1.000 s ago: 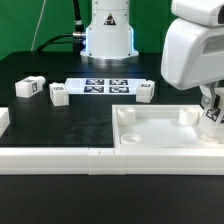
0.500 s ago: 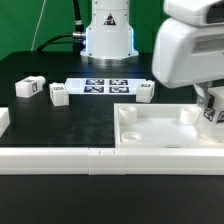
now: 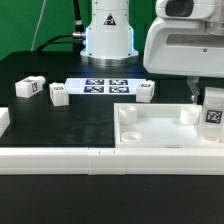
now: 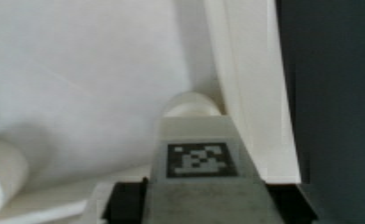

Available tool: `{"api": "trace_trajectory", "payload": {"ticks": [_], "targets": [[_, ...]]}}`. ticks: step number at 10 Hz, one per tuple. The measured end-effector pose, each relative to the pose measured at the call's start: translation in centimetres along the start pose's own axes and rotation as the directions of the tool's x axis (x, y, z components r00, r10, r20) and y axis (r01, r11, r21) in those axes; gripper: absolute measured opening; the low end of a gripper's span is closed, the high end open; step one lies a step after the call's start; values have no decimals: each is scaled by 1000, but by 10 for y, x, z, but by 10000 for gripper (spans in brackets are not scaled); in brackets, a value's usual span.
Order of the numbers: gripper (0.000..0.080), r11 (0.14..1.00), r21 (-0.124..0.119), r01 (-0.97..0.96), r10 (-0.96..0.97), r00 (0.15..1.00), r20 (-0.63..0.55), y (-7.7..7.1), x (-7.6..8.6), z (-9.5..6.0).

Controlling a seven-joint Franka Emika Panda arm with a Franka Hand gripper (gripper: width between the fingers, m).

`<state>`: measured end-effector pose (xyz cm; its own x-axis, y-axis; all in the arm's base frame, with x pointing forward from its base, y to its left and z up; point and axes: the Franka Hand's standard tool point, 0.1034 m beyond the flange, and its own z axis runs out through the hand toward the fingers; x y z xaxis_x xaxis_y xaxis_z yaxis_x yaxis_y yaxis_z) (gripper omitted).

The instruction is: Assemble one leg

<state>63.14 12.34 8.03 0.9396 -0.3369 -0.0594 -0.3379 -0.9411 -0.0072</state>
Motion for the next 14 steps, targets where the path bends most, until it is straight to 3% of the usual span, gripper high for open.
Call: {"api": "trace_trajectory", "payload": {"ticks": [3, 7, 8, 9, 10, 12, 14], "targets": [[294, 925, 5, -379, 379, 925, 4, -2, -2, 1], [294, 785, 7, -619, 619, 785, 17, -5, -2, 1], [294, 808, 8, -588, 588, 808, 16, -5, -2, 1], [495, 832, 8, -555, 555, 832, 16, -5, -2, 1], [598, 857, 8, -516, 515, 857, 16, -5, -2, 2], [640, 973, 7, -231, 231, 973, 13, -2, -1, 3], [648, 1000, 11, 16, -16, 1000, 11, -1, 0, 3]]}}
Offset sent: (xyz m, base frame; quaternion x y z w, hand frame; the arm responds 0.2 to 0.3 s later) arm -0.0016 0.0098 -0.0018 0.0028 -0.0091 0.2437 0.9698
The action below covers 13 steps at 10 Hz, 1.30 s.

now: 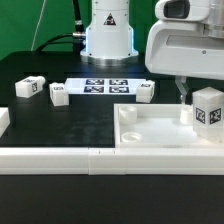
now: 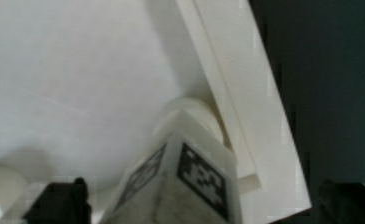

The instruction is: Assemble one leg

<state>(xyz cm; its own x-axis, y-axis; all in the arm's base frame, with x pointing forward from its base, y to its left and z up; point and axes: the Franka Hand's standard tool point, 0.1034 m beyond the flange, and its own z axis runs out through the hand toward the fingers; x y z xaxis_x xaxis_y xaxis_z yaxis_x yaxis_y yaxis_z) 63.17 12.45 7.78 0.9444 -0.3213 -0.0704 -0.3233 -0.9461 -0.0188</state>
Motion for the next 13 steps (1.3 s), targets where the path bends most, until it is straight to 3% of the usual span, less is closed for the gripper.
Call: {"api": "trace_trajectory", "payload": {"ticks": [4, 7, 9, 10, 11, 13], "targets": [[648, 927, 0, 376, -376, 927, -1, 4, 2, 0], [648, 872, 1, 490, -490, 872, -2, 4, 2, 0], [393, 871, 1, 490, -490, 871, -2, 4, 2, 0], [393, 871, 1, 490, -490, 871, -2, 4, 2, 0], [288, 878, 1, 478, -478, 878, -2, 4, 2, 0], [289, 887, 1, 462, -462, 887, -2, 4, 2, 0]]}}
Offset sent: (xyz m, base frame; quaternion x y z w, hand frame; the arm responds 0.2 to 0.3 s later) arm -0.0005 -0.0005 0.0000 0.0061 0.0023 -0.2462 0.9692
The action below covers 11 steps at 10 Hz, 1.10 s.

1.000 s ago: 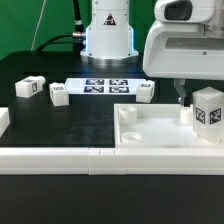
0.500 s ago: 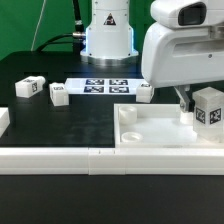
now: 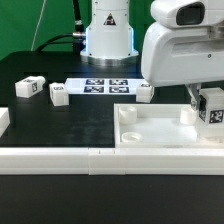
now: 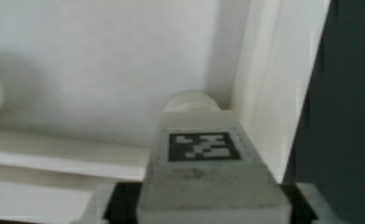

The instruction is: Assemble one leg

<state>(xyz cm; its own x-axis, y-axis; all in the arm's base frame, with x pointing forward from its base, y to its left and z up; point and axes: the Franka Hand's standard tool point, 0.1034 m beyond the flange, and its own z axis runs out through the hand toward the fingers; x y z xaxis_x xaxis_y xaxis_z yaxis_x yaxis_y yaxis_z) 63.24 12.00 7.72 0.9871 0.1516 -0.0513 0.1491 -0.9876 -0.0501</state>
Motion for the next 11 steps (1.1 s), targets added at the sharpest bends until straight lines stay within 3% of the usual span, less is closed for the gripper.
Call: {"api": "trace_trajectory", "payload": {"ticks": [1, 2, 4, 6, 7, 9, 11], "targets": [[289, 999, 3, -45, 45, 999, -2, 0, 0, 0], [289, 975, 8, -220, 221, 975, -5, 0, 0, 1], [289, 877, 11, -480, 480, 877, -5, -1, 0, 1], [289, 743, 11, -670, 670, 743, -5, -1, 0, 1], [290, 623, 11, -782, 782, 623, -6, -2, 1, 1], [290, 445, 9, -896, 896, 445, -14, -3, 1, 1], [290, 327, 16, -945, 945, 327, -2, -1, 1, 1]]}}
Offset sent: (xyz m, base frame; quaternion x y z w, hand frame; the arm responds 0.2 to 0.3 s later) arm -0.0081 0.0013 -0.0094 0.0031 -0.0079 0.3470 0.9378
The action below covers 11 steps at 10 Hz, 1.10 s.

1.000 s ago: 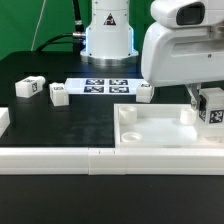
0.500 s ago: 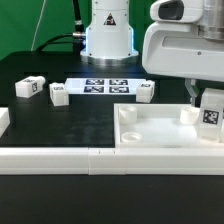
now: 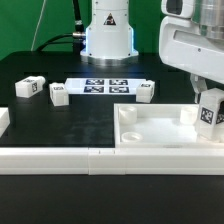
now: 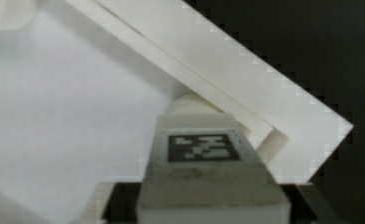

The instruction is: Assemble one leg

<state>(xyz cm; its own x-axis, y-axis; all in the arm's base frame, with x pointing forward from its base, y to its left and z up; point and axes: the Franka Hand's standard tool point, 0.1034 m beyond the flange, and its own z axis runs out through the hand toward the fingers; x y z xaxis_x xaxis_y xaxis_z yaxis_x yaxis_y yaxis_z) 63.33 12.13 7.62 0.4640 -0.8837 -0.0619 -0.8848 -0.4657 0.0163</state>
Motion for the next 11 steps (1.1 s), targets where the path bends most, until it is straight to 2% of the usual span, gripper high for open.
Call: {"api": "trace_trajectory", "payload": {"ticks": [2, 3, 4, 5, 6, 7, 9, 11], "targets": [[290, 992, 2, -129, 128, 992, 9, -1, -2, 0], [290, 995, 3, -95, 95, 995, 10, -1, -2, 0], [372, 997, 3, -80, 80, 997, 10, -1, -2, 0], [509, 999, 3, -33, 33, 999, 10, -1, -2, 0], [509, 1000, 4, 1, -1, 1000, 10, -1, -2, 0], [623, 998, 3, 68, -68, 998, 8, -1, -4, 0], [647, 952, 6, 308, -308, 951, 8, -2, -6, 0], [649, 862, 14, 506, -506, 862, -2, -4, -6, 0]]}}
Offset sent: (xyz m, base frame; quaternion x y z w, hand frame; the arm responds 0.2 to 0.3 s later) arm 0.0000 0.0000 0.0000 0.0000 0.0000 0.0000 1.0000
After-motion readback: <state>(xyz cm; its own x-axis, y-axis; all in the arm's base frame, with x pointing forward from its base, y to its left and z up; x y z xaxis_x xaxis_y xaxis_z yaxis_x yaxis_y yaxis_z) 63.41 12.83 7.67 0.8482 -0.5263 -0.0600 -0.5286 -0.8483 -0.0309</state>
